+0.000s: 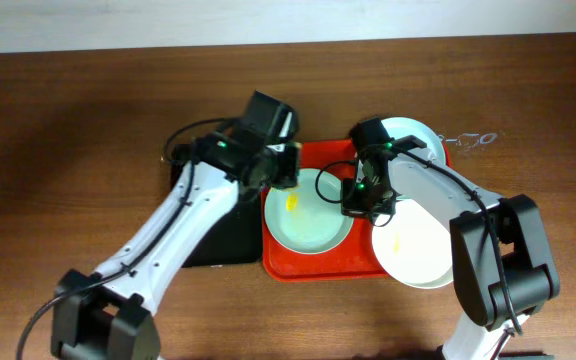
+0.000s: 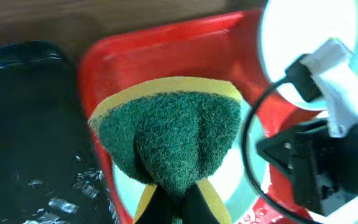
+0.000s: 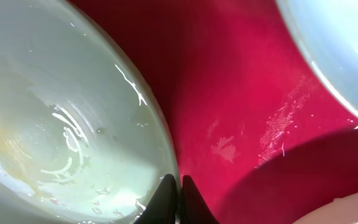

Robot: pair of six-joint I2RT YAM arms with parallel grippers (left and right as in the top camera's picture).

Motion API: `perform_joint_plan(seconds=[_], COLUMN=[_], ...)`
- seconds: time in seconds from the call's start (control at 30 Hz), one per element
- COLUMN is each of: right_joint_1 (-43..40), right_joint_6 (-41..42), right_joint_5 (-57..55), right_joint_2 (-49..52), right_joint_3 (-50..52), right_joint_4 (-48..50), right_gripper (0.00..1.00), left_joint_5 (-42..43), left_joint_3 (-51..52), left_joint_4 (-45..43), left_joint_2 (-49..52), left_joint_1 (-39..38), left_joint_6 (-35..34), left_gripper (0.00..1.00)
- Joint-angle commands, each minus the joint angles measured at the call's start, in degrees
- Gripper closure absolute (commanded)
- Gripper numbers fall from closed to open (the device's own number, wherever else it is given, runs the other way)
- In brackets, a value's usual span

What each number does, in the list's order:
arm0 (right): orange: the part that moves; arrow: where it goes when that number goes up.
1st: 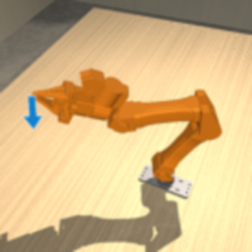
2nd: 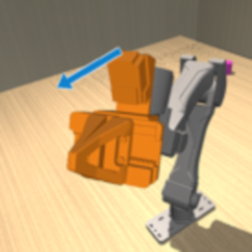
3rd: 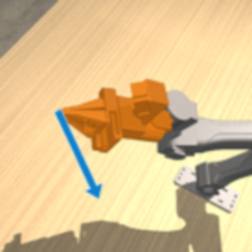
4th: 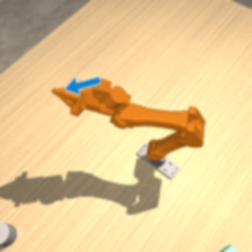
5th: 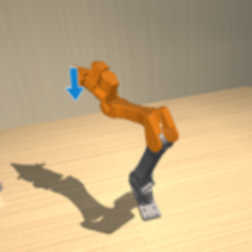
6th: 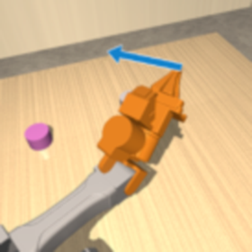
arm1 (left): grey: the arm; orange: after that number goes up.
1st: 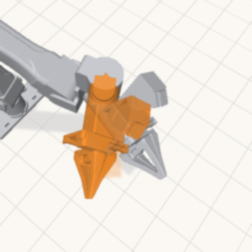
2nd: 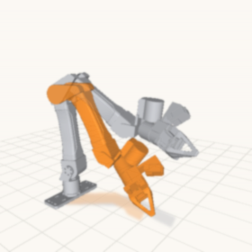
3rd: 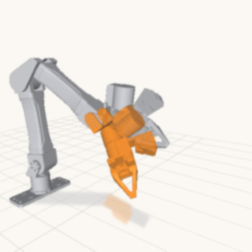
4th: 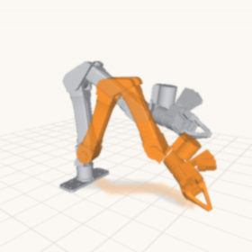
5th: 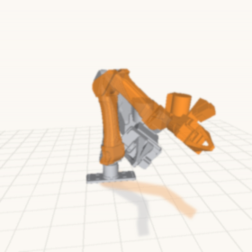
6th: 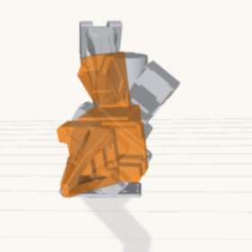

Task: Clean dirty plates on tray and stack at the side
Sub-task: 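Scrub the pale green plate with the held sponge while right gripper holds it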

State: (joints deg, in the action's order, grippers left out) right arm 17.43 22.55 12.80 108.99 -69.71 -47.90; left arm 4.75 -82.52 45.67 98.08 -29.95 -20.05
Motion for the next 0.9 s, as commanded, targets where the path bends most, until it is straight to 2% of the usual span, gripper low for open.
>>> perform_joint_plan(seconds=[0.0, 0.17, 0.4, 0.87], right_joint_1=[-0.2, -0.2, -0.2, -0.2], right_joint_6=[0.42, 0.39, 0.39, 0.39], right_joint_5=[0.7, 0.39, 0.09, 0.09], right_joint_2=[0.66, 0.68, 0.68, 0.68], right_joint_3=[-0.92, -0.92, -0.92, -0.92], right_joint_4=[0.13, 0.28, 0.28, 0.33], right_gripper=[0.96, 0.96, 0.96, 0.96], left_joint_5=[2.58, 2.54, 2.56, 3.65], left_joint_3=[-4.59, -6.67, -6.67, -6.45], left_joint_4=[2.36, 4.79, 5.38, 5.22], left_joint_2=[4.46, 9.79, 19.41, 27.56], left_joint_1=[-0.37, -0.44, -0.55, -3.32], left_joint_6=[-2.23, 0.42, 0.42, 1.95], left_gripper=[1.0, 1.0, 1.0, 1.0])
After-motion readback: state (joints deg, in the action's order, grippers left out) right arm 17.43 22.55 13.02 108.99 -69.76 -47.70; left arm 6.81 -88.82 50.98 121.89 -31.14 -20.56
